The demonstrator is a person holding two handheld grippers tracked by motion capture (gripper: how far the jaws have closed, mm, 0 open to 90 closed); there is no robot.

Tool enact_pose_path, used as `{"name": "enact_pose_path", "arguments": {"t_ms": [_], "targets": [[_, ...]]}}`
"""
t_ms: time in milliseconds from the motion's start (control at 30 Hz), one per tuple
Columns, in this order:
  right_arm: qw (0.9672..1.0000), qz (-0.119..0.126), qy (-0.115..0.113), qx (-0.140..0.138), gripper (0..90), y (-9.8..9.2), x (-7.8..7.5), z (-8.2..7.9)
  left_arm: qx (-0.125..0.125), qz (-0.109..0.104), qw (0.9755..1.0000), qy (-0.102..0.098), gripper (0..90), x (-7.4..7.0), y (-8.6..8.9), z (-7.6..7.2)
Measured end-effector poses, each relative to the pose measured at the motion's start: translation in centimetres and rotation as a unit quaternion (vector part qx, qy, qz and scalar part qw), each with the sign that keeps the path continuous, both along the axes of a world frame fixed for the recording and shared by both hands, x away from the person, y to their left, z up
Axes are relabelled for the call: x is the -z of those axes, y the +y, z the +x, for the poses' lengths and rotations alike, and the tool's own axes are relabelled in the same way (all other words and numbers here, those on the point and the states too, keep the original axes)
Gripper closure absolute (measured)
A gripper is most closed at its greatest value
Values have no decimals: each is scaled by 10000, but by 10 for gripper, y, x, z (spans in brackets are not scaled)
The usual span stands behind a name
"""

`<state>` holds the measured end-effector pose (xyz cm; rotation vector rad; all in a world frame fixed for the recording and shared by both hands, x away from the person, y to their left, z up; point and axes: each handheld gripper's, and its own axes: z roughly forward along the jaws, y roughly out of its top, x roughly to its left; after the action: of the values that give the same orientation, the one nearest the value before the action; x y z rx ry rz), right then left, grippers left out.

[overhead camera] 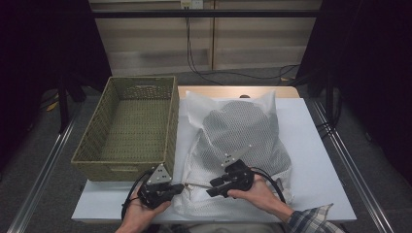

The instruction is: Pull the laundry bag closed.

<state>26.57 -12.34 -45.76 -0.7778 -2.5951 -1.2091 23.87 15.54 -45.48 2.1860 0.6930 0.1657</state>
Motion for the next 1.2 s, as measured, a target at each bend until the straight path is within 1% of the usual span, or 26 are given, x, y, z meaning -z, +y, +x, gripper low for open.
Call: {"name": "enact_pose_path", "arguments": {"t_ms": [33, 133, 200, 233, 267, 300, 367, 400, 433, 500, 533, 567, 600, 633, 667, 700, 767, 800, 833, 900, 933, 967, 1000, 1033, 1133, 1200], "targets": [[10000, 5, 16, -73, 605, 2, 1, 0, 0, -85, 10000, -22, 886, -2, 1, -1], [9994, 122, 144, -296, 629, 7, 2, 1, 43, -174, 9998, -125, 886, -7, 2, -3], [9993, 126, 115, -325, 643, 10, 2, 1, 59, -308, 9994, -167, 886, -10, 2, -4], [9991, 199, 129, -348, 652, 11, 2, 2, 83, -327, 9992, -235, 885, -12, 2, -5], [9990, 194, 166, -356, 656, 13, 2, 3, 82, -386, 9989, -238, 885, -13, 2, -5], [9990, 218, 136, -379, 672, 14, 1, 4, 95, -417, 9987, -263, 885, -15, 2, -5], [9983, 277, 159, -492, 693, 16, -1, 5, 103, -444, 9984, -334, 886, -17, 1, -6], [9981, 321, 108, -514, 693, 17, -1, 5, 135, -523, 9979, -350, 886, -18, 0, -7], [9978, 368, 152, -529, 693, 18, -1, 6, 175, -539, 9977, -383, 886, -19, -1, -8], [9977, 381, 82, -555, 693, 20, -1, 8, 163, -564, 9973, -434, 886, -20, -3, -10], [9976, 390, 115, -558, 693, 20, 0, 8, 218, -579, 9970, -473, 887, -20, -3, -10], [9974, 407, 169, -575, 693, 20, 1, 9, 248, -589, 9970, -444, 886, -20, -3, -10], [9975, 395, 153, -565, 693, 20, 1, 9, 250, -603, 9969, -442, 886, -19, -3, -11], [9974, 410, 164, -575, 700, 20, 2, 10, 269, -609, 9969, -427, 886, -19, -4, -11], [9972, 417, 183, -601, 704, 20, 2, 10, 268, -557, 9972, -412, 886, -19, -4, -11], [9970, 433, 96, -638, 709, 21, 2, 10, 299, -595, 9969, -416, 886, -19, -5, -11], [9961, 520, 88, -706, 744, 20, -1, 10, 352, -572, 9968, -428, 886, -19, -6, -11], [9965, 487, 124, -674, 747, 20, -3, 9, 367, -548, 9969, -418, 886, -19, -7, -12], [9961, 532, 144, -687, 758, 19, -3, 10, 424, -582, 9965, -422, 886, -19, -8, -11], [9956, 601, 208, -691, 762, 18, -1, 11, 452, -493, 9967, -460, 886, -19, -10, -12], [9957, 586, 245, -675, 762, 18, -1, 12, 477, -514, 9965, -446, 886, -18, -10, -12], [9952, 632, 314, -674, 765, 18, -1, 12, 498, -499, 9965, -441, 886, -18, -11, -13], [9954, 617, 288, -667, 768, 18, -1, 13, 427, -404, 9971, -489, 886, -18, -12, -14], [9952, 634, 321, -679, 789, 18, -1, 13, 497, -520, 9965, -428, 886, -16, -13, -13], [9943, 715, 362, -704, 794, 18, 0, 15, 547, -377, 9967, -471, 886, -17, -16, -14], [9949, 670, 355, -665, 810, 18, 1, 15, 563, -374, 9966, -475, 885, -15, -17, -14]]}}
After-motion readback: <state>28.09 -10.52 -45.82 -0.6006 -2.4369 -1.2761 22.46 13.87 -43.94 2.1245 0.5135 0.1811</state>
